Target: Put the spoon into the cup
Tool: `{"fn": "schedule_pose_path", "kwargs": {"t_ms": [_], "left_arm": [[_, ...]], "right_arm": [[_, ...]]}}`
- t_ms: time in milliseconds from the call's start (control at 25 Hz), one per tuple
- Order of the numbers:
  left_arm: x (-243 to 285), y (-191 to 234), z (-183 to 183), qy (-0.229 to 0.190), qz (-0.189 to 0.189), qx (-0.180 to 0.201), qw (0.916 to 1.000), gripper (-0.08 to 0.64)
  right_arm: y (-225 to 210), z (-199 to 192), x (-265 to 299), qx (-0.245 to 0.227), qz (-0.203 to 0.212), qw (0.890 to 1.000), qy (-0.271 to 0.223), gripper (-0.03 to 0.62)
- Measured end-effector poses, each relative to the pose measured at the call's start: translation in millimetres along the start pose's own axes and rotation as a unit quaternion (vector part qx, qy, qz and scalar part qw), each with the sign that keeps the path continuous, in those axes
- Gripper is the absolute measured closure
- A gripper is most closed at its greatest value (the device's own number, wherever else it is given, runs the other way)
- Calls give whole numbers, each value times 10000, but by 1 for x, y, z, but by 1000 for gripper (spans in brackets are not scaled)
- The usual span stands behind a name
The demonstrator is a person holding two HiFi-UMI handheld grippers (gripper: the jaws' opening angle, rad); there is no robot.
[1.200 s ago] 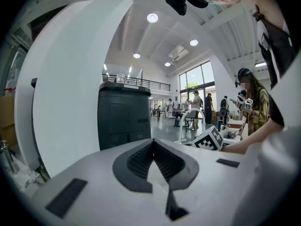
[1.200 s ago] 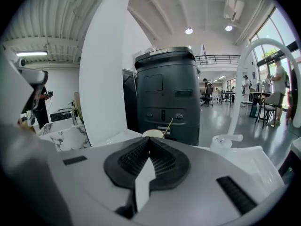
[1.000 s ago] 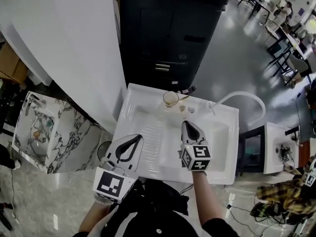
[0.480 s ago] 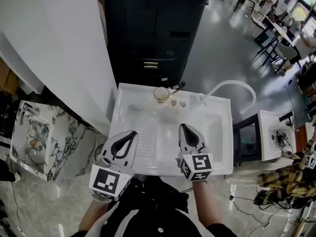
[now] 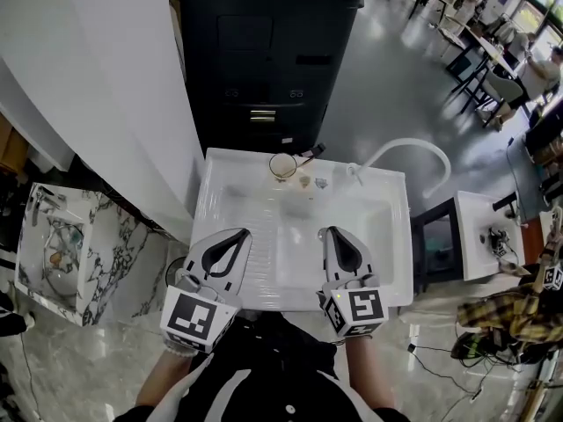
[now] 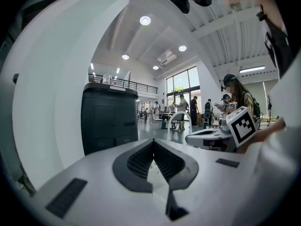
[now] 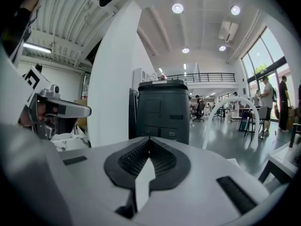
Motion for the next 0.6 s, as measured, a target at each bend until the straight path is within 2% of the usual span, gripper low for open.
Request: {"fn": "schedule_pose_path", "kwargs": {"t_ms": [240,600], "left_arm": [[6,-7,3,-16,-209,-32,9998,560],[11,-9,7,-75,-289,0,9996,560]], "right_arm": [[-3,1,-12,-30,-185,9998,-55,591],[-2,0,-14,-58,-183,9997,-120,591]]}}
Point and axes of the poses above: the fingertips, and each gripper's own axes: x forward along the fingers, y to its left, z out of its top, the point moved 1 cm from there along -x, backward along the fingers, and after that the axes turned 4 degrees about x, right-handed, at the moved point
